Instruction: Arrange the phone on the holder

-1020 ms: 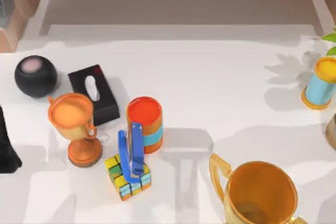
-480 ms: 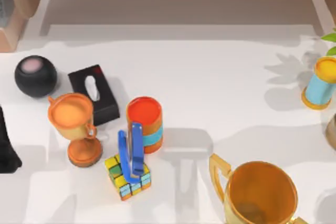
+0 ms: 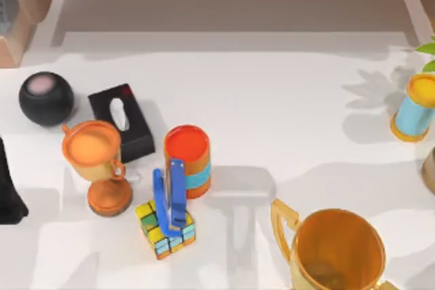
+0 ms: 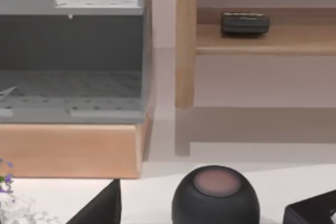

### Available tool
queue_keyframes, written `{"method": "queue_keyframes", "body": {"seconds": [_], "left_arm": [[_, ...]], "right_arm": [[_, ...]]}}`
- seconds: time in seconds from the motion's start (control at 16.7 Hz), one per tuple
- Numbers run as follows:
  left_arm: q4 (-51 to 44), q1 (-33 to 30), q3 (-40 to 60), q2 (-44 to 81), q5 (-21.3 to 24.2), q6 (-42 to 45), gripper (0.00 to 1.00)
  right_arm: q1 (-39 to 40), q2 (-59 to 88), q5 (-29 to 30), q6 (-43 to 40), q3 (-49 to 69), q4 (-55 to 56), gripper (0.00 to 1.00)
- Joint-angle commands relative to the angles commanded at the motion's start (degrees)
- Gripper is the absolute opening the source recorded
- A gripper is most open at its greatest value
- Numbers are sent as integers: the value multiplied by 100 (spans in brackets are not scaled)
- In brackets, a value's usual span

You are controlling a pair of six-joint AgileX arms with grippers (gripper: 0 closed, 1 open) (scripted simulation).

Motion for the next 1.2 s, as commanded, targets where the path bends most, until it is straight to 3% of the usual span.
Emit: {"method": "queue_keyframes", "body": {"seconds": [0.42, 0.9, 1.2], "left_arm": [[0, 0, 0, 0, 0, 0, 100], [0, 0, 0, 0, 0, 0, 100], [0, 0, 0, 0, 0, 0, 100]], "right_arm": [[320, 301, 288, 87, -199, 148, 0], [293, 1756, -123, 241, 16, 653, 0], [277, 1948, -201, 264, 89, 731, 0]]}}
